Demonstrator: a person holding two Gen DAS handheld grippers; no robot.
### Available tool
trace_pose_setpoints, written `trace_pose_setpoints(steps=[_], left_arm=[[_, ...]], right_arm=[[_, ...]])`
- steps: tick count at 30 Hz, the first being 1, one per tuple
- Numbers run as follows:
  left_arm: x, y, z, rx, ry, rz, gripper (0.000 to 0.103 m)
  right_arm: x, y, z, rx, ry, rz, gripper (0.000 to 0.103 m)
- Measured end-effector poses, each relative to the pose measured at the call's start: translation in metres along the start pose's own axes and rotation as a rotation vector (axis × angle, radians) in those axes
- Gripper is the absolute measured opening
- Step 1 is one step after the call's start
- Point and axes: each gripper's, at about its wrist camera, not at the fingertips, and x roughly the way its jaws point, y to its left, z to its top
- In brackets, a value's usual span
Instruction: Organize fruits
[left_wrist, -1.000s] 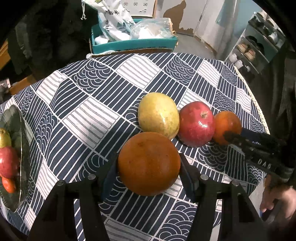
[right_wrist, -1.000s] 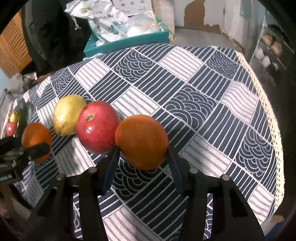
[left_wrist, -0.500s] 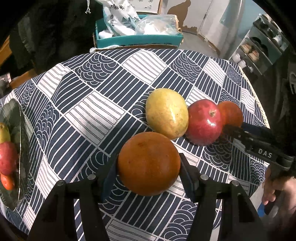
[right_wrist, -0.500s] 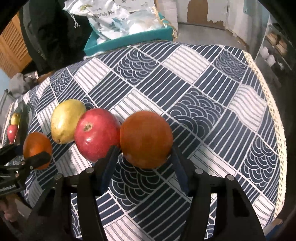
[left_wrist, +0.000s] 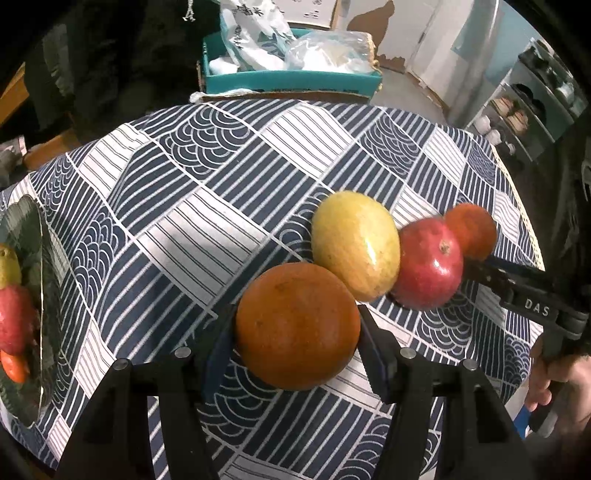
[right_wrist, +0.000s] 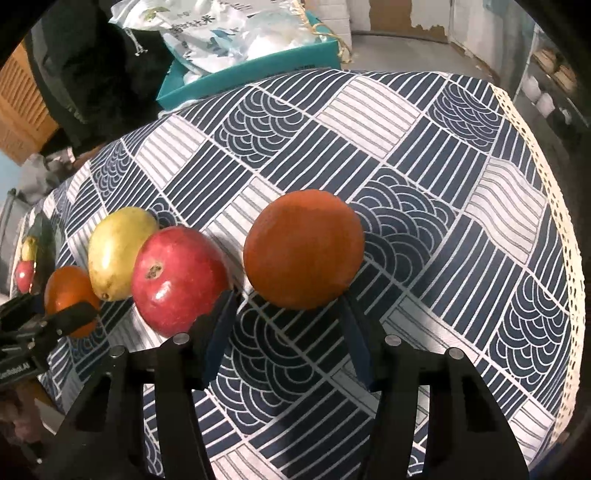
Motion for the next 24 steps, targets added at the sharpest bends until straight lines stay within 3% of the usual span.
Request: trace_pose_setpoints(steps=[6, 24], left_arm=[[-0.001, 0.012, 0.01, -0.039, -0.016, 0.006, 0.064], [-0.005, 0.024, 0.027, -0.067, -0.053, 0.016, 0.064]], right_arm=[[-0.009, -0.007, 0.004, 0.027, -0.021, -0.039, 0.076], [-0.01, 0.003, 0.018, -0.025, -0.048, -0.119, 0.083]])
